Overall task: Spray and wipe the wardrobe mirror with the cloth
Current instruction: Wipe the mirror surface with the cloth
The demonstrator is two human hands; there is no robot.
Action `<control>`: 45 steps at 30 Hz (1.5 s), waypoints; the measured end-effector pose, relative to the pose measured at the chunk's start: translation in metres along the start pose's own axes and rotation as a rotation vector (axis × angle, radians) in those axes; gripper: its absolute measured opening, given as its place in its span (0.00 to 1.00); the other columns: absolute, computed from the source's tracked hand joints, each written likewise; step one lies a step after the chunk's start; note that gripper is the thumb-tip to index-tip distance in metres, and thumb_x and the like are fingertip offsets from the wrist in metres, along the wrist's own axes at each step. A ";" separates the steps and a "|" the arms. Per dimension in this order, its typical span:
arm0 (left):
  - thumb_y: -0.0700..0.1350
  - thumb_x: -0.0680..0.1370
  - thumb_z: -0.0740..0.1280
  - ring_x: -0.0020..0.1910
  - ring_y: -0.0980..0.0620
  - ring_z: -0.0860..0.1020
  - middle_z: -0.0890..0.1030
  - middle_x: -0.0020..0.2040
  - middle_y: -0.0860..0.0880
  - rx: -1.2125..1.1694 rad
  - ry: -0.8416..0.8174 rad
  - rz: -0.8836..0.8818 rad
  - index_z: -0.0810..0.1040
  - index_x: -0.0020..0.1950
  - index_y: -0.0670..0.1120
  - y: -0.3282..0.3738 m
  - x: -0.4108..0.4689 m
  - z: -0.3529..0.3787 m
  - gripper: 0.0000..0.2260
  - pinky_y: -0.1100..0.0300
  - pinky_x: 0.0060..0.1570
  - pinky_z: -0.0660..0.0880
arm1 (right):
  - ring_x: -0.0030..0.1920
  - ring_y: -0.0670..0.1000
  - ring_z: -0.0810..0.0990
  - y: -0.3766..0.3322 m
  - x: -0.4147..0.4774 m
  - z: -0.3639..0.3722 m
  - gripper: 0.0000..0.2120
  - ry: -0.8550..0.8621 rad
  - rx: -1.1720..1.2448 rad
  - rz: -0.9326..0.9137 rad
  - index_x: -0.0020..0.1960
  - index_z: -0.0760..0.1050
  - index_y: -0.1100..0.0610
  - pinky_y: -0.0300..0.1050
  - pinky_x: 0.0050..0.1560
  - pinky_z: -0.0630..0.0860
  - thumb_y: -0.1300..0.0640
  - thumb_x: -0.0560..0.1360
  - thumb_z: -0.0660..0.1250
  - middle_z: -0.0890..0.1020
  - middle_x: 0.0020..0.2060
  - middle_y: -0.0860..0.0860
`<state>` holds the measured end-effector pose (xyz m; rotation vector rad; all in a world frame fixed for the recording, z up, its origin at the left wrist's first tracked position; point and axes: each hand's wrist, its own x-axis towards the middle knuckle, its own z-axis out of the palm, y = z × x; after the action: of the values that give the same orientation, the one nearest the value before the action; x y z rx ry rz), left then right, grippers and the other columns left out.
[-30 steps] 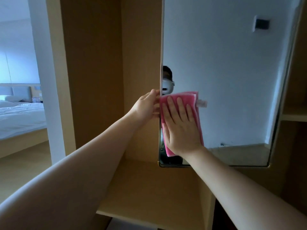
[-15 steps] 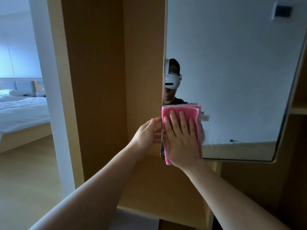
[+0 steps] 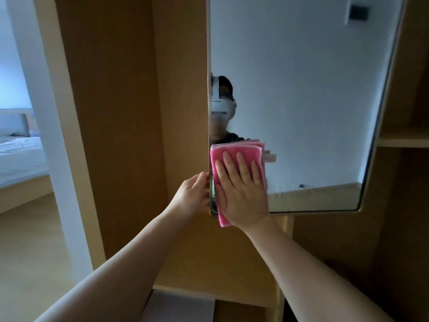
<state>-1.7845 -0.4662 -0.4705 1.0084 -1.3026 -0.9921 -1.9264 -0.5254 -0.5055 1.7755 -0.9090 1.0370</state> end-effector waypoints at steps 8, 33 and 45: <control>0.51 0.84 0.55 0.48 0.34 0.82 0.82 0.49 0.34 0.195 0.012 0.124 0.79 0.54 0.43 -0.001 -0.004 0.004 0.16 0.35 0.48 0.79 | 0.78 0.58 0.50 0.017 -0.008 -0.003 0.27 0.009 -0.012 0.005 0.79 0.51 0.55 0.58 0.77 0.46 0.46 0.83 0.48 0.54 0.78 0.55; 0.49 0.84 0.55 0.43 0.41 0.84 0.83 0.41 0.42 0.353 0.086 0.159 0.79 0.46 0.48 -0.004 0.002 0.002 0.15 0.40 0.45 0.82 | 0.78 0.58 0.49 0.102 -0.045 -0.016 0.27 -0.044 -0.040 0.049 0.80 0.46 0.53 0.59 0.77 0.47 0.47 0.83 0.44 0.52 0.78 0.53; 0.50 0.84 0.55 0.41 0.44 0.84 0.83 0.38 0.47 0.339 0.051 0.172 0.80 0.47 0.49 -0.009 0.007 -0.003 0.15 0.42 0.44 0.82 | 0.79 0.58 0.48 0.147 -0.065 -0.023 0.28 -0.102 -0.086 0.139 0.80 0.44 0.54 0.58 0.77 0.46 0.47 0.82 0.42 0.45 0.79 0.52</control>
<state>-1.7817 -0.4758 -0.4773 1.1454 -1.5185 -0.6221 -2.0868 -0.5471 -0.5120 1.7253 -1.1376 0.9860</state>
